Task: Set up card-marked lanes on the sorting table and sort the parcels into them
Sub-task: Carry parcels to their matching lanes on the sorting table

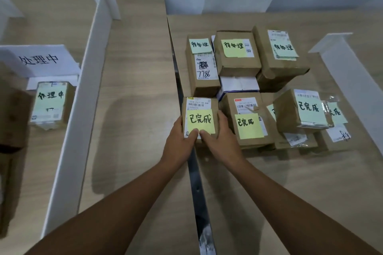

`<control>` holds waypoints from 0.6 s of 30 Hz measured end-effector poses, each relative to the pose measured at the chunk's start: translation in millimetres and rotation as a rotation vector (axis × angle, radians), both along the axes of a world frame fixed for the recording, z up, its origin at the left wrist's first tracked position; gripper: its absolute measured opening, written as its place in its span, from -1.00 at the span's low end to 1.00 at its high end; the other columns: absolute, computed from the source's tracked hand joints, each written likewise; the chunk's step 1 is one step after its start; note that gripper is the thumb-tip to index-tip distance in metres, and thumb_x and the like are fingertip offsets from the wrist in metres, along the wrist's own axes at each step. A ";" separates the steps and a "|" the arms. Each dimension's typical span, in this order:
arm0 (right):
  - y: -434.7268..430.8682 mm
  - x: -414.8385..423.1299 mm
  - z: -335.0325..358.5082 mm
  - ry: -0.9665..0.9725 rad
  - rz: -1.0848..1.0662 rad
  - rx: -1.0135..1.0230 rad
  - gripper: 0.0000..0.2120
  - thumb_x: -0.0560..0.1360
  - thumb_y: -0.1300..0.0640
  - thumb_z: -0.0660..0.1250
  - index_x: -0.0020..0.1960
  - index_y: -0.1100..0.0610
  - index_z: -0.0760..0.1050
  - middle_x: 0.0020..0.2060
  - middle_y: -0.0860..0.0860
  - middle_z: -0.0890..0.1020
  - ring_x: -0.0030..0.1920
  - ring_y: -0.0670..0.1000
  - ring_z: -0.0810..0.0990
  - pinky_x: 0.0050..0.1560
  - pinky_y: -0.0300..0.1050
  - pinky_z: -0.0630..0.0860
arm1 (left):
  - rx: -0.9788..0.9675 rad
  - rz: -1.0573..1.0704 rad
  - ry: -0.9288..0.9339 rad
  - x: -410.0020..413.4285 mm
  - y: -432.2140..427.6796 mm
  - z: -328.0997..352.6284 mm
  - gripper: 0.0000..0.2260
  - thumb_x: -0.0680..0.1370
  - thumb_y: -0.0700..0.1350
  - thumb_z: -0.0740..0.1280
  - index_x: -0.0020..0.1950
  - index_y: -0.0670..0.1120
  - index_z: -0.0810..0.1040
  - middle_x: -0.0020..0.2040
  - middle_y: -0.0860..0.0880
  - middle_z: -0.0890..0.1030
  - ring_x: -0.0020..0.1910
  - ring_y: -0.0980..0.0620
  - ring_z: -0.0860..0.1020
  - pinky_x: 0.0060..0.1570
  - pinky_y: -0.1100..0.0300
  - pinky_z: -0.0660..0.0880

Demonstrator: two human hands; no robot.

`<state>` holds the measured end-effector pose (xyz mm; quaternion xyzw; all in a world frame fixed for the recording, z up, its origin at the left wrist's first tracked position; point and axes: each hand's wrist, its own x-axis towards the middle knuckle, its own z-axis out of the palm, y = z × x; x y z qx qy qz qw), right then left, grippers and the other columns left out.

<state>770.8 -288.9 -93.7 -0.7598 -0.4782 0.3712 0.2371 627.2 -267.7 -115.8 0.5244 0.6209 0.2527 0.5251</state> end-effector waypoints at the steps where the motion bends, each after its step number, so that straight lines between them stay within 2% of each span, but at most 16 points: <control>1: -6.4 -3.0 5.6 -0.007 0.009 0.025 -0.26 0.59 -0.05 0.39 0.61 -0.10 0.04 0.43 -0.05 0.48 0.38 0.00 0.48 0.28 -0.01 0.50 | 0.009 0.001 0.002 -6.1 -6.6 6.7 -0.52 0.64 0.04 0.32 0.53 0.11 0.28 0.35 0.11 0.56 0.21 0.12 0.58 0.09 0.23 0.57; 4: -25.2 -17.4 30.0 0.000 0.087 0.106 -0.27 0.55 -0.15 0.38 0.60 -0.16 0.08 0.43 -0.03 0.46 0.39 0.03 0.46 0.32 0.16 0.51 | 0.055 0.037 -0.006 -33.5 -34.0 39.6 -0.60 0.61 0.11 0.32 0.43 0.28 0.33 0.21 0.27 0.61 0.13 0.21 0.60 -0.13 0.48 0.47; 6: -33.0 -34.4 52.9 0.011 0.156 0.154 -0.26 0.53 -0.23 0.36 0.58 -0.24 0.05 0.40 -0.03 0.45 0.33 0.01 0.49 0.25 0.11 0.53 | 0.111 0.101 -0.040 -58.1 -52.2 68.4 -0.67 0.58 0.14 0.34 0.29 0.43 0.36 0.12 0.37 0.62 0.10 0.30 0.60 -0.07 0.46 0.49; 9: -42.5 -66.7 89.6 0.049 0.271 0.273 -0.25 0.51 -0.27 0.37 0.57 -0.29 0.05 0.41 -0.05 0.41 0.28 -0.05 0.48 0.22 -0.01 0.48 | 0.232 0.188 -0.033 -97.2 -82.7 117.8 -0.68 0.55 0.20 0.35 0.20 0.56 0.37 0.12 0.45 0.59 0.05 0.34 0.61 0.03 0.32 0.56; 12: -57.1 -101.8 122.2 0.120 0.386 0.353 -0.22 0.44 -0.33 0.34 0.55 -0.27 0.06 0.40 -0.05 0.40 0.26 -0.12 0.43 0.23 -0.06 0.43 | 0.331 0.255 -0.025 -133.1 -116.6 157.1 -0.70 0.58 0.16 0.36 0.23 0.49 0.41 0.15 0.42 0.60 0.06 0.32 0.62 0.02 0.33 0.54; 15: -78.2 -136.7 146.8 0.182 0.454 0.437 -0.21 0.38 -0.39 0.29 0.53 -0.28 0.09 0.28 -0.07 0.42 0.13 -0.18 0.44 0.08 -0.18 0.42 | 0.412 0.325 0.007 -165.6 -152.2 189.1 -0.71 0.60 0.13 0.35 0.21 0.50 0.42 0.15 0.41 0.61 0.05 0.33 0.62 -0.06 0.41 0.48; 18: -103.1 -170.1 161.7 0.249 0.535 0.506 -0.26 0.44 -0.35 0.28 0.55 -0.23 0.11 0.32 -0.06 0.42 0.17 -0.29 0.35 0.16 -0.20 0.37 | 0.450 0.409 0.013 -193.8 -192.6 208.3 -0.74 0.60 0.13 0.36 0.20 0.46 0.44 0.13 0.40 0.61 0.02 0.32 0.62 -0.14 0.49 0.45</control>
